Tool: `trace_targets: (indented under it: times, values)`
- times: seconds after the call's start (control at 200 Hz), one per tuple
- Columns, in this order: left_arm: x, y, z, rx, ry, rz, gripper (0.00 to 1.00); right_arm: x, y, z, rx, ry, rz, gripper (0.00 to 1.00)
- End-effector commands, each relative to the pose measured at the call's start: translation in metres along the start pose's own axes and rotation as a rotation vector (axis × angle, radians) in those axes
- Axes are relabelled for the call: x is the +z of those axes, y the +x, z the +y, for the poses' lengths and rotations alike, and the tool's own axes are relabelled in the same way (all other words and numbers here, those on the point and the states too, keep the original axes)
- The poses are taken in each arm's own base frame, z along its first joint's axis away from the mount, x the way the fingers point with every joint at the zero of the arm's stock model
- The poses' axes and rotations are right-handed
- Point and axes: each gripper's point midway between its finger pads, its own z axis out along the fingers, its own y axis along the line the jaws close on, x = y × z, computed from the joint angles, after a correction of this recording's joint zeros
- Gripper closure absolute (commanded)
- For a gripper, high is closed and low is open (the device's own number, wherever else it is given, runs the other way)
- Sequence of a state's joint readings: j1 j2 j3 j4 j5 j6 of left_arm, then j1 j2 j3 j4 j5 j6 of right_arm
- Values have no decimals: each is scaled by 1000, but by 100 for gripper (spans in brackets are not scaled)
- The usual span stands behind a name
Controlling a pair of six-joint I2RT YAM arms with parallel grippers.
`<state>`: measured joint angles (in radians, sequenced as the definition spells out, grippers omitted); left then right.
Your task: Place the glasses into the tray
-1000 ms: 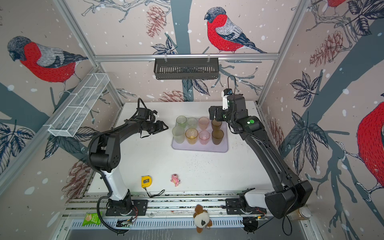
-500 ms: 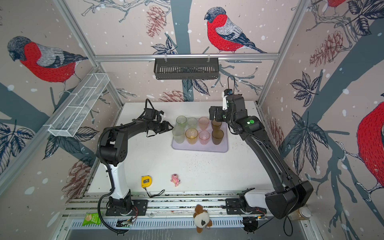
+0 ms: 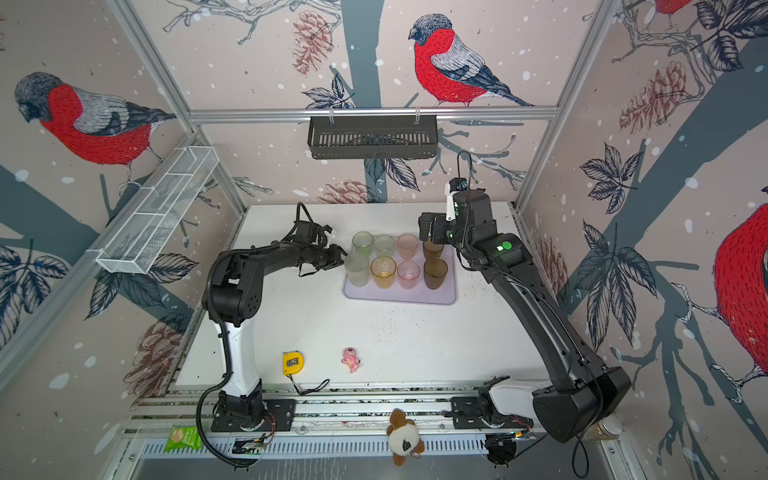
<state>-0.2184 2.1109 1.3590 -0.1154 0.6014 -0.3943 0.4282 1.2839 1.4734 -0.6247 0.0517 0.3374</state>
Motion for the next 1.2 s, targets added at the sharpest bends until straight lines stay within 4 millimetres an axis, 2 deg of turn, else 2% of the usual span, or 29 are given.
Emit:
trace_targets:
  times: [0.0, 0.28, 0.79, 1.196]
  values:
    - [5, -5, -2, 9, 12, -21, 58, -3, 0, -2, 11, 16, -9, 0]
    - [16, -1, 9, 24, -63, -24, 64, -3, -5, 0, 10, 15, -15, 0]
    - [21, 14, 21, 19, -147, -30, 89, -3, -7, -1, -5, 23, -21, 0]
    - [15, 16, 24, 4, -170, -59, 94, -5, -6, -2, -3, 24, -27, 0]
